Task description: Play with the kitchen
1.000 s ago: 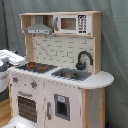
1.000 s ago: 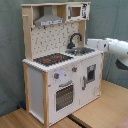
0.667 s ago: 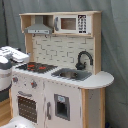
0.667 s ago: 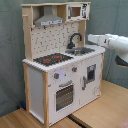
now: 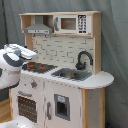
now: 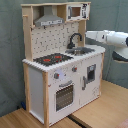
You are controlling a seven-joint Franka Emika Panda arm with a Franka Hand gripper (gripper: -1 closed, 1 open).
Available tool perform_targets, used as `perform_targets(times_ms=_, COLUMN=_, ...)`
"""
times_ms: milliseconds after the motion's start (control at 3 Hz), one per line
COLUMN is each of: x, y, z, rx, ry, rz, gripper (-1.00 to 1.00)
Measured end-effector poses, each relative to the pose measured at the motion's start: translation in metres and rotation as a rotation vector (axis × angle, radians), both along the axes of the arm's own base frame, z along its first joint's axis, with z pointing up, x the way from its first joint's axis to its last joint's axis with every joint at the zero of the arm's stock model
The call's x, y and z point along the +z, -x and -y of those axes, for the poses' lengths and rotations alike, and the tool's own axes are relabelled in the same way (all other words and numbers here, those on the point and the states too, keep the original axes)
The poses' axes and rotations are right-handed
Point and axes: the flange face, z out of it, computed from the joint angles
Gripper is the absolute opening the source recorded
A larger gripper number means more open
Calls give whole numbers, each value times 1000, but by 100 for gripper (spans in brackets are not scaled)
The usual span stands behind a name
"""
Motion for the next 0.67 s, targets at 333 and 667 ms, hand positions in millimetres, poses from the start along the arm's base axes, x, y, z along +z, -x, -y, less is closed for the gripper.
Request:
perform_targets(times_ms=333, x=8, y=-17, z=14, rx=24, ry=-1, rz=0, gripper=100)
perform_targets(times_ms=667, x=16, y=-37, z=31, rx=28, ry=3, rz=-11, gripper=100)
